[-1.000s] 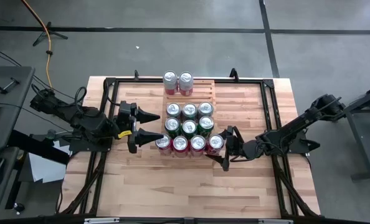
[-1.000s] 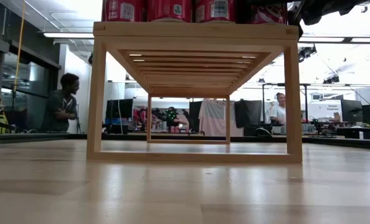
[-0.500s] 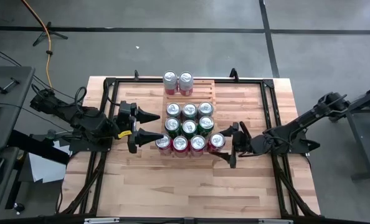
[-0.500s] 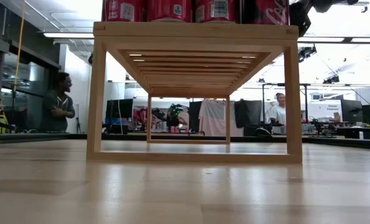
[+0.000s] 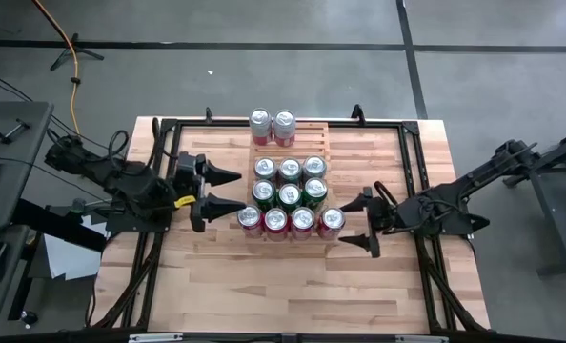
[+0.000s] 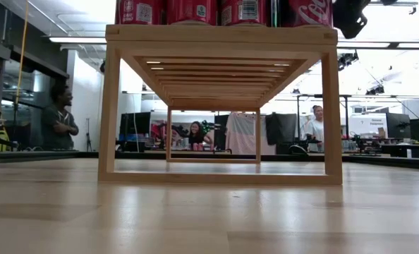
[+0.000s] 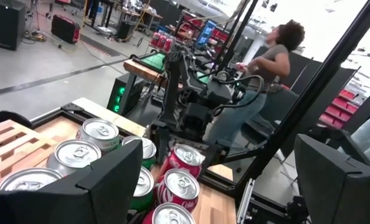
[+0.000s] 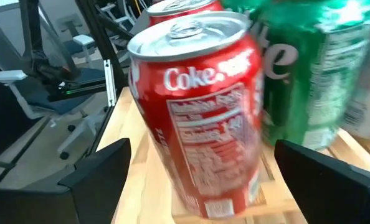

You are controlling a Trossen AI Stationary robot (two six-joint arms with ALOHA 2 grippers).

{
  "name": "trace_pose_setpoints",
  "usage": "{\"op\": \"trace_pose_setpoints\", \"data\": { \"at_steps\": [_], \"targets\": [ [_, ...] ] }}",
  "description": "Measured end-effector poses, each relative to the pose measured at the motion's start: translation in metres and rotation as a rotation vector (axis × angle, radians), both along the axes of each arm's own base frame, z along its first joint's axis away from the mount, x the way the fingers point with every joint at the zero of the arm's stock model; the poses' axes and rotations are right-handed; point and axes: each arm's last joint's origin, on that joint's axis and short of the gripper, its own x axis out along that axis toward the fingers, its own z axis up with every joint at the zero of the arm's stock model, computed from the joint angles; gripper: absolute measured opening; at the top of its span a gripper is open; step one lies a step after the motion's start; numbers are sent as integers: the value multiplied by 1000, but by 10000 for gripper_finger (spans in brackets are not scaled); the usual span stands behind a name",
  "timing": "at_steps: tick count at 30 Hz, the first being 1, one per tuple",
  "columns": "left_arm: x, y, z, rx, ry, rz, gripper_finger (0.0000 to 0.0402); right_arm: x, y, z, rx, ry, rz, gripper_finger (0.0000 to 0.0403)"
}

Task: Place canned beverage on shelf
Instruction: Put the red soda can on the shelf aligned with the other red soda cans

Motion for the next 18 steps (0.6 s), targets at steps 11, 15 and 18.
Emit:
{"op": "trace_pose_setpoints", "data": {
  "at_steps": [11, 15, 18],
  "targets": [
    [-6, 3, 4, -7, -18, 0, 321, -18, -10, 11, 23, -22, -9, 383],
    [-6, 3, 4, -7, -18, 0, 321, -25, -13, 14, 100, -16, -11, 383],
    [-6, 3, 4, -7, -18, 0, 321, -34, -16, 17, 163, -10, 15, 383]
  ]
}}
